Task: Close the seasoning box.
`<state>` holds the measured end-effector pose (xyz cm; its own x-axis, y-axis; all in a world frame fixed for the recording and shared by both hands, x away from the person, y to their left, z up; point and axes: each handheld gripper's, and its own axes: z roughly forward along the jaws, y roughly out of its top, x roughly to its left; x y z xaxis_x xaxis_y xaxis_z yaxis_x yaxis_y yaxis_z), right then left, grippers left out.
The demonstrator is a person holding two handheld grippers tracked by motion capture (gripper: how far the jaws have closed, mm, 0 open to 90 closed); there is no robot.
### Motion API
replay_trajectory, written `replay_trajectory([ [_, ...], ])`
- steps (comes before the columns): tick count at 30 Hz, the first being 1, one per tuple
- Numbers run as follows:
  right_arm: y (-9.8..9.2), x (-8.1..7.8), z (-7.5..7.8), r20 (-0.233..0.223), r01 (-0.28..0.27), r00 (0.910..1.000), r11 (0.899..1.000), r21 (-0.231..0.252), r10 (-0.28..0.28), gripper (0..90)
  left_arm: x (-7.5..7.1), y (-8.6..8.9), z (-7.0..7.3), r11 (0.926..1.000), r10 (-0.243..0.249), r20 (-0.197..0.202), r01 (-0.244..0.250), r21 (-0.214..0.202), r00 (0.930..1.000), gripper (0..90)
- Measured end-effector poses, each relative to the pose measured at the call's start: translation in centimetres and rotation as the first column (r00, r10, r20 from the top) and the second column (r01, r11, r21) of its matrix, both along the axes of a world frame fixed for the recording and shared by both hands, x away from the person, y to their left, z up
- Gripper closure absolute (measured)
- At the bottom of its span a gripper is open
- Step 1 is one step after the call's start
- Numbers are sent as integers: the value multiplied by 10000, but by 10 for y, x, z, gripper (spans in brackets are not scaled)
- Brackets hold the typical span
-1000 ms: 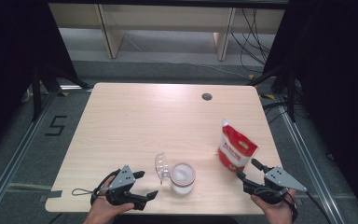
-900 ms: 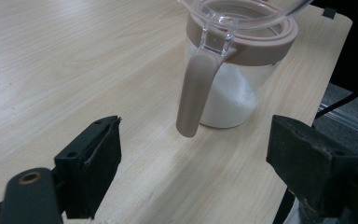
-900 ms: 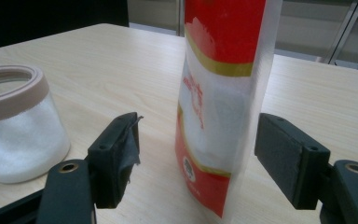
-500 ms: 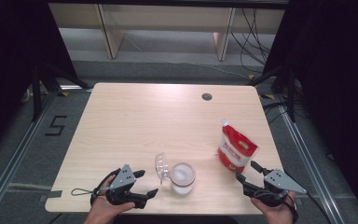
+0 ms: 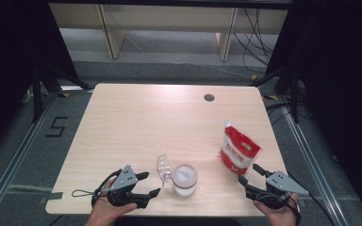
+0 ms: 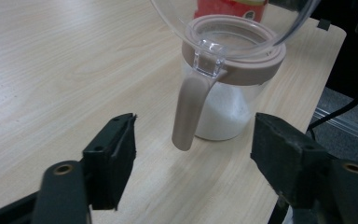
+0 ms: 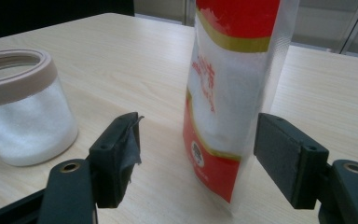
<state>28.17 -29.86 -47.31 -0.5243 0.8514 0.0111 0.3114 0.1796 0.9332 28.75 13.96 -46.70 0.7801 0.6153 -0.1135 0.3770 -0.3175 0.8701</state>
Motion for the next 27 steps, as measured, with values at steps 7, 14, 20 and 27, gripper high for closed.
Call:
replay_trajectory([
  [7,0,-1,2,-84,-63,9999,10000,-77,63,324,-1,5,0,9997,-251,393,253,-48,9989,676],
  [14,3,-1,3,174,-241,9995,9994,-230,245,325,-3,3,3,9987,-478,925,459,227,9946,851],
  [20,3,-1,4,76,-304,9995,9995,-106,305,328,-5,-2,4,9992,-408,759,403,75,9963,893],
  [27,4,0,3,122,-329,9994,9993,-172,331,328,-6,-7,9,9981,-598,855,585,184,9945,894],
])
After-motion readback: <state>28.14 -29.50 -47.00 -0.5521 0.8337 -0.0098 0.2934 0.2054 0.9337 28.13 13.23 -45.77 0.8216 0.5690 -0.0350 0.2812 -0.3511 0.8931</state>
